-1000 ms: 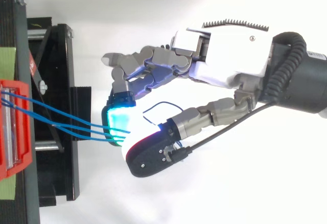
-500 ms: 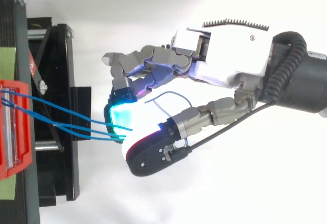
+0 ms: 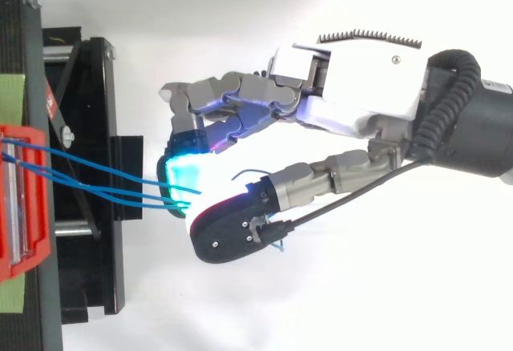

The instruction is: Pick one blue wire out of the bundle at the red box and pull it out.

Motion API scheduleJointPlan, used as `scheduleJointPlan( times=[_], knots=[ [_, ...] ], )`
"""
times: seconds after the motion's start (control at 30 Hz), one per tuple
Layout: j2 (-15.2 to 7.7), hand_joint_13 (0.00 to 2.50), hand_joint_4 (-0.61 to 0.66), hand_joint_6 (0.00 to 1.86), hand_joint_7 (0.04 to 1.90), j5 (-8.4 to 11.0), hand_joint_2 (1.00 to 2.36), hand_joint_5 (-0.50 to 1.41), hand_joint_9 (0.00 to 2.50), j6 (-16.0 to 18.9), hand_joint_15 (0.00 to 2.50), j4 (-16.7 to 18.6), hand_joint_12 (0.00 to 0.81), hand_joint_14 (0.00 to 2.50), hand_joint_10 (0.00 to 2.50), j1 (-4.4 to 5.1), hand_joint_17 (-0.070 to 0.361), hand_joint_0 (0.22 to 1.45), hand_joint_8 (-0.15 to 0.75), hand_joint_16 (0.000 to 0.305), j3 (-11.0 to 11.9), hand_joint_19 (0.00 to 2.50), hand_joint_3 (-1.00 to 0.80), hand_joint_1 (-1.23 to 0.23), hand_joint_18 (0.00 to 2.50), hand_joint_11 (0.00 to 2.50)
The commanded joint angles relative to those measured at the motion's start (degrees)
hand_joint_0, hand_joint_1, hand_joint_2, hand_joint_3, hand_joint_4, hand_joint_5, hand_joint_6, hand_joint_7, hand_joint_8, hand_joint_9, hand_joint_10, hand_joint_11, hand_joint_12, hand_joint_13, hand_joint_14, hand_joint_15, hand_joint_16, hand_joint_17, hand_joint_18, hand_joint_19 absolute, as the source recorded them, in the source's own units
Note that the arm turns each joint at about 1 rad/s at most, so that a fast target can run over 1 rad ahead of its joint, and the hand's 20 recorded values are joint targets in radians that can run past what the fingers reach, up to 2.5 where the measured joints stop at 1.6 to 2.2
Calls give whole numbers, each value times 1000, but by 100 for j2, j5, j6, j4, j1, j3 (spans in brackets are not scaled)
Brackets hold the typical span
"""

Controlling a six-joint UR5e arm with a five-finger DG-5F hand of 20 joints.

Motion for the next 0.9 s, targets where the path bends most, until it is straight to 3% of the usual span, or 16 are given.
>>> scheduleJointPlan(
  times=[0.0,0.13,0.17,0.23,0.37,0.4,0.57,0.67,0.87],
  knots=[
    [0,0,162,555,1440,6,1025,-54,646,0,0,1,341,0,13,14,117,588,188,52,0,282,-205,-675,0,308],
    [0,0,191,653,1212,6,1024,-114,593,0,3,-8,360,0,19,14,123,611,216,55,0,286,-203,-740,0,472],
    [0,0,197,708,1164,6,1024,-144,591,0,0,-8,365,0,20,5,125,628,222,56,0,284,-196,-818,0,505],
    [0,0,229,730,1152,6,1024,-156,589,0,0,-8,368,0,22,5,128,640,223,57,0,283,-192,-842,0,508],
    [0,0,342,509,1470,6,1025,-73,606,0,0,1,357,0,11,5,129,582,202,57,0,278,-90,-819,0,214],
    [0,0,356,502,1328,6,1023,-62,618,0,0,-8,342,0,5,14,126,589,181,56,0,275,-78,-759,0,126],
    [0,0,430,504,1163,6,1022,-58,656,0,0,1,324,0,3,5,120,629,163,53,0,265,-85,-707,0,66],
    [0,0,415,504,1166,-3,1023,-59,658,0,0,1,332,0,5,5,118,664,175,53,0,264,-108,-719,0,124],
    [0,0,325,502,1337,-3,1034,-78,660,-9,0,1,357,0,19,5,122,687,228,54,0,281,-69,-687,0,481]
  ],
)
